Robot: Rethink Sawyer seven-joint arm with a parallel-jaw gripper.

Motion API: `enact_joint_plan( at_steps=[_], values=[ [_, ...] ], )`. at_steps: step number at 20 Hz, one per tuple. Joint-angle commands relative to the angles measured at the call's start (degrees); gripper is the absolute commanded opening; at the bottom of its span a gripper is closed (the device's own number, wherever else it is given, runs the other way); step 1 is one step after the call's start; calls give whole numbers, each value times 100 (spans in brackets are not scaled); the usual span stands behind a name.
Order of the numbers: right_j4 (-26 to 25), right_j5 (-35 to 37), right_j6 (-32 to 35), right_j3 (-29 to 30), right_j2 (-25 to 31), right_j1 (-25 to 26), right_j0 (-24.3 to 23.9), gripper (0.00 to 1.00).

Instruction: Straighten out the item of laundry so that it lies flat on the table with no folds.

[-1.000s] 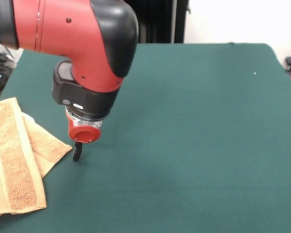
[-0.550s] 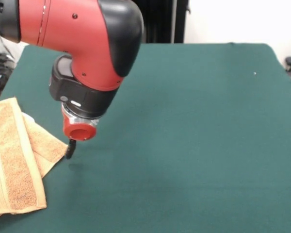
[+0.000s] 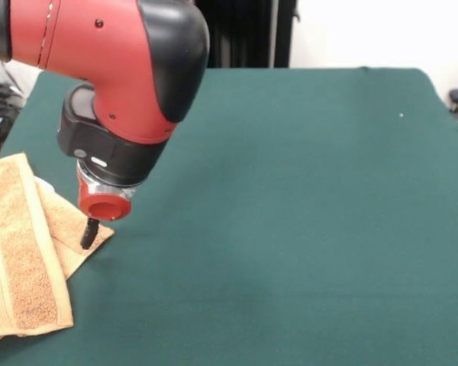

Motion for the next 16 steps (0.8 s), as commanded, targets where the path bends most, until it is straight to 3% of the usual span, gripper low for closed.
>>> enact_joint_plan(
  at_steps=[1,14,15,16],
  values=[
    [272,412,-448,90,430,354,-138,100],
    [567,55,-802,365,721,556,-484,100],
    [631,46,-847,398,745,546,-517,0],
    [659,30,-868,420,776,544,-545,0]
  ],
)
